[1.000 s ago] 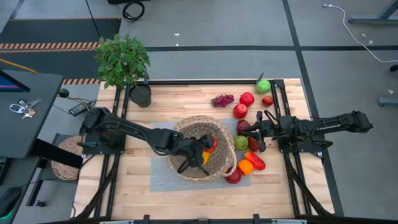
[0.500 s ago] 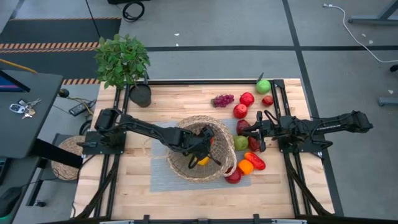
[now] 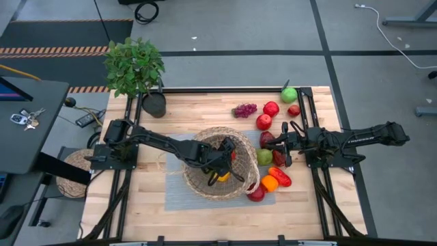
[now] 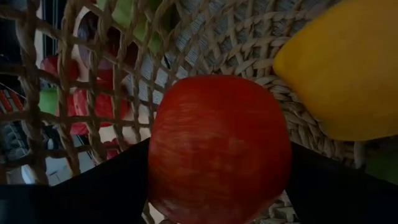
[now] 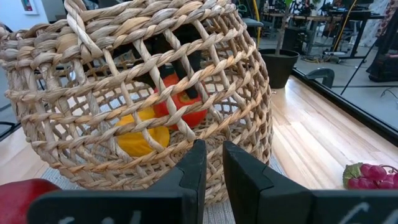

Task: Build produce basket
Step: Put the left red apple into the basket, then put the red mango into the basket

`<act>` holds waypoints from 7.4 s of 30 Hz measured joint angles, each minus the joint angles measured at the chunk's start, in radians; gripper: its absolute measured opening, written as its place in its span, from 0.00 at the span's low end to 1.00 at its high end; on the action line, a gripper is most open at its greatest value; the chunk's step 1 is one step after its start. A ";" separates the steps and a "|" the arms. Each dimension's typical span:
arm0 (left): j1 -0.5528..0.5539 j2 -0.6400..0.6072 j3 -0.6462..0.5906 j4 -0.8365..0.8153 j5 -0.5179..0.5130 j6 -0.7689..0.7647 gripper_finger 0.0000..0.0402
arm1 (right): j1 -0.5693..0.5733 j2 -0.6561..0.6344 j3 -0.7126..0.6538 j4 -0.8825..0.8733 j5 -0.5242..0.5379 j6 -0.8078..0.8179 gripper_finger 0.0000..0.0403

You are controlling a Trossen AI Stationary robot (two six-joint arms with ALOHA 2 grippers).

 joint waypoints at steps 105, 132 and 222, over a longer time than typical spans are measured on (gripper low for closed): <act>0.268 -1.635 -1.355 0.914 0.259 -0.982 0.95 | 0.000 0.000 0.000 -0.001 0.000 0.000 0.15; 0.268 -1.695 -1.437 0.679 0.348 -1.020 0.95 | 0.000 0.000 0.000 0.073 0.000 0.251 0.15; 0.268 -1.695 -1.438 0.682 0.348 -1.019 0.95 | 0.785 1.126 1.020 -1.428 0.203 1.029 0.81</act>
